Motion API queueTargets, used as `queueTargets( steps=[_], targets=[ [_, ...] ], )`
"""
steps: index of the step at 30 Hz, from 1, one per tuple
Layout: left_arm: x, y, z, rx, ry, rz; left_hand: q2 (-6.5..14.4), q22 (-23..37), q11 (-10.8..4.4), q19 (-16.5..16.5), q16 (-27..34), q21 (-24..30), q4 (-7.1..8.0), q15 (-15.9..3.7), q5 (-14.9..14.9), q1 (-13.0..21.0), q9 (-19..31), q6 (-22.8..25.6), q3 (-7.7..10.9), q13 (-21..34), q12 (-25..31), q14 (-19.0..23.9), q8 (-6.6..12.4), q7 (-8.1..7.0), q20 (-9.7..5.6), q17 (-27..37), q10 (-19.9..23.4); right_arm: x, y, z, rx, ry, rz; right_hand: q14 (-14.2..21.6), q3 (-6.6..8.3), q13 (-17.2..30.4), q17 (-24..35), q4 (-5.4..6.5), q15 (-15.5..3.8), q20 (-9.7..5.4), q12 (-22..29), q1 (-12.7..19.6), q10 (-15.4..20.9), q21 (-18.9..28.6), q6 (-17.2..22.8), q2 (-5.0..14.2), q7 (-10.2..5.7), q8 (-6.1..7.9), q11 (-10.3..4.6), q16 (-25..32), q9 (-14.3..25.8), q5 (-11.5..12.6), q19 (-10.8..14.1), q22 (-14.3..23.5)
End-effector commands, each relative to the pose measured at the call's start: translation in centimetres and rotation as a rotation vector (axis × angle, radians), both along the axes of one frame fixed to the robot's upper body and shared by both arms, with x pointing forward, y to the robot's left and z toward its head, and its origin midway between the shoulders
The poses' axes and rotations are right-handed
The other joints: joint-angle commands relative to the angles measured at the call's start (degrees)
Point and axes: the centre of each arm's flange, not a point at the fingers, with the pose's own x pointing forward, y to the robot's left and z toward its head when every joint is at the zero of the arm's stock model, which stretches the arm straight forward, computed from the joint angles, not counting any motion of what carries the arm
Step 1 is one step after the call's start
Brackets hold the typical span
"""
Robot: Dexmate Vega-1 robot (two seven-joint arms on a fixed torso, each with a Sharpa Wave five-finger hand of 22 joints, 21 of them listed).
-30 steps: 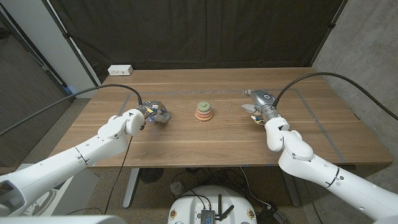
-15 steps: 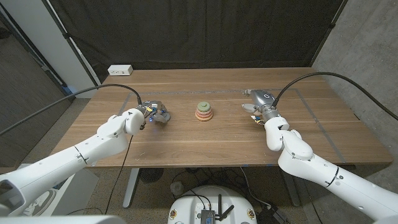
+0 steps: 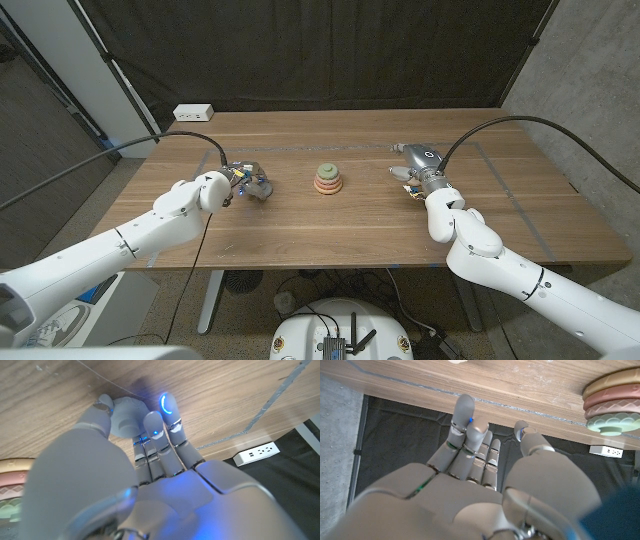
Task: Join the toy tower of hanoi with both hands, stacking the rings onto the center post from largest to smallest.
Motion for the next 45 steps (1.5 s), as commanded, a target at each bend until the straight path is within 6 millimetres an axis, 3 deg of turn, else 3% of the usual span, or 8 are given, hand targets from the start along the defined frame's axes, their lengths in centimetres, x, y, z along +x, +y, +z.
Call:
queueTargets(
  steps=[1,45],
  targets=[
    [-0.9,-0.4,2.3,0.022,-0.022,-0.007,0.6,0.1,-4.54,0.7,-0.1,0.2,0.25,-1.73,0.4,-0.2,0.2,0.3,0.35,1.3,0.0,0.6,-0.27,0.07,-6.51,0.4,5.1,0.0,0.1,0.1,0.005,0.002,-0.002,0.1,0.56,0.2,0.2,0.0,-1.69,-4.64,-0.2,0.1,0.4,0.3,0.6,0.06,0.05,-0.26,-0.22,0.0,0.1,0.3,0.0,0.0],
    [-5.1,-1.3,8.4,0.04,-0.054,-0.053,0.6,0.7,-5.37,1.6,-0.7,0.1,0.13,-1.75,0.1,-0.6,0.9,2.1,1.41,2.7,-1.3,2.0,-1.45,-0.35,-6.61,4.1,7.4,-0.6,-0.5,-0.5,0.029,0.003,-0.013,0.5,0.91,0.4,0.4,-0.11,-1.68,-4.66,-0.4,-0.1,0.7,0.4,1.2,0.32,0.12,-0.39,-0.2,0.2,0.2,1.0,0.1,0.0]
  ],
)
